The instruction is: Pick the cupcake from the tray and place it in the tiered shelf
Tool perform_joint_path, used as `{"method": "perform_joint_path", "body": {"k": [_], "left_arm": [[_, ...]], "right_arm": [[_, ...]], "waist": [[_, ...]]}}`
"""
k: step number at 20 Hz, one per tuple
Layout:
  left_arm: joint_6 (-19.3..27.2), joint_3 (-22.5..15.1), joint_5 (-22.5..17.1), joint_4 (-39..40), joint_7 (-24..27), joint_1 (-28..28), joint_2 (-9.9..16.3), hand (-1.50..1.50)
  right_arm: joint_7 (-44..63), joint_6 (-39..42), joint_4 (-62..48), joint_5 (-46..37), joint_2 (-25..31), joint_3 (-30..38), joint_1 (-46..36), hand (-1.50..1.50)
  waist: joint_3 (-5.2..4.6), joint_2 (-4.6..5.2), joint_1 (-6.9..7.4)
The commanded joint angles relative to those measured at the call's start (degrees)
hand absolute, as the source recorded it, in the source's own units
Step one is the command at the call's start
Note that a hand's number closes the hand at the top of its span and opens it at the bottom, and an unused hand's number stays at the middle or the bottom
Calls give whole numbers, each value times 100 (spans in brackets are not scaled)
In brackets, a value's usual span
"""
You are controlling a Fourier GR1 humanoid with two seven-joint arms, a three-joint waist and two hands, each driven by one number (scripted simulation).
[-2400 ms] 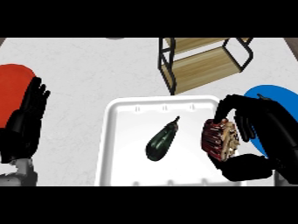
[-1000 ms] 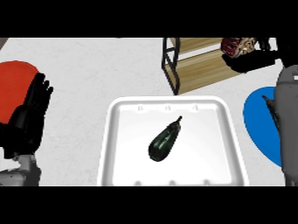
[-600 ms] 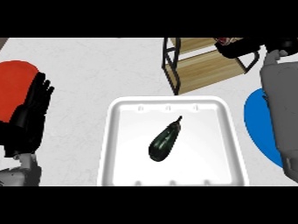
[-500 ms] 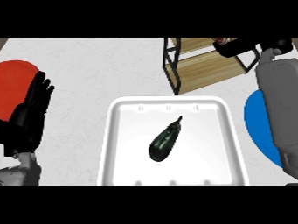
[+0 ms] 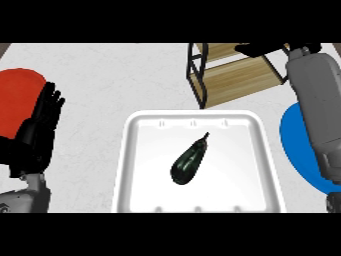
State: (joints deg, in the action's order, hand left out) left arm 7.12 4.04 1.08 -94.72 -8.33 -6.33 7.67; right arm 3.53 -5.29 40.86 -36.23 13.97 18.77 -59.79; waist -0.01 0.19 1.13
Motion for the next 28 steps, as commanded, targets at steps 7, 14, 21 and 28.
{"method": "perform_joint_path", "body": {"k": [7, 14, 21, 28], "left_arm": [[-121, 112, -48, -69, 67, 214, 66, 0], [42, 64, 54, -166, -187, -42, -12, 0], [-71, 157, 35, 2, 218, 264, 19, 0], [73, -181, 277, -627, 13, 687, -191, 0]], "right_arm": [[-762, 174, -476, 769, 162, 415, -440, -150], [-302, 207, -407, 1248, 749, 848, -764, -150], [201, 411, -177, 1625, 1605, 1302, -128, -150], [106, 1642, -12, 2265, 2646, 1652, 556, -150]], "waist": [[3, -6, -35], [2, -11, -69], [-1, -24, -145], [3, -28, -101]]}}
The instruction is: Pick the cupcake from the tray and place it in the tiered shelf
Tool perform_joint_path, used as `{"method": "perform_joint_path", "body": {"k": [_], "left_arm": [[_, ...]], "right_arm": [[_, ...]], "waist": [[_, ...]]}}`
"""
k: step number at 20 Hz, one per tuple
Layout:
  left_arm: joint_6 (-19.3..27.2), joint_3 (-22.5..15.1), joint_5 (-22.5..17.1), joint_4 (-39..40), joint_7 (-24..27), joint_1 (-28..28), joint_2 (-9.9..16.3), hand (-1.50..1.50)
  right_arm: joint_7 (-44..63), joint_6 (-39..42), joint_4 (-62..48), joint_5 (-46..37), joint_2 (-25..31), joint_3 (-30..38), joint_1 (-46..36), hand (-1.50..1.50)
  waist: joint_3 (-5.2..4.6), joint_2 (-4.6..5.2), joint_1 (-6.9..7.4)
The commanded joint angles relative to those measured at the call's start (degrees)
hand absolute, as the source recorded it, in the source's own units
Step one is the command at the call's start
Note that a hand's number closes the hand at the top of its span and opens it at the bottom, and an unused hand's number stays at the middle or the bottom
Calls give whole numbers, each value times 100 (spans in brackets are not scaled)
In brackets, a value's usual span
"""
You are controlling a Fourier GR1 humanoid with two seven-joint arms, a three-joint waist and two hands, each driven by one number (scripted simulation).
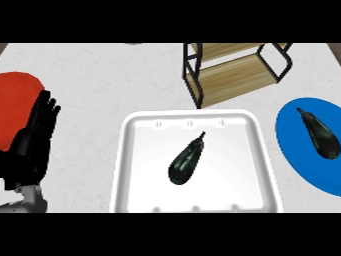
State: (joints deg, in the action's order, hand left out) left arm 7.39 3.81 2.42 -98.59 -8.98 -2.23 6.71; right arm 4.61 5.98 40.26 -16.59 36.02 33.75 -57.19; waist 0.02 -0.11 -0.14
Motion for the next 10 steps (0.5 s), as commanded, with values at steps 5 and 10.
{"method": "perform_joint_path", "body": {"k": [5, 10], "left_arm": [[-10, 12, -42, 65, -243, -293, -25, 0], [-181, 181, -140, 337, -20, -351, 97, 0]], "right_arm": [[-461, 1330, -455, 642, 1140, 348, 540, -150], [-823, 1521, -585, 884, 1383, 391, 833, -150]], "waist": [[2, 30, 41], [0, 26, 51]]}}
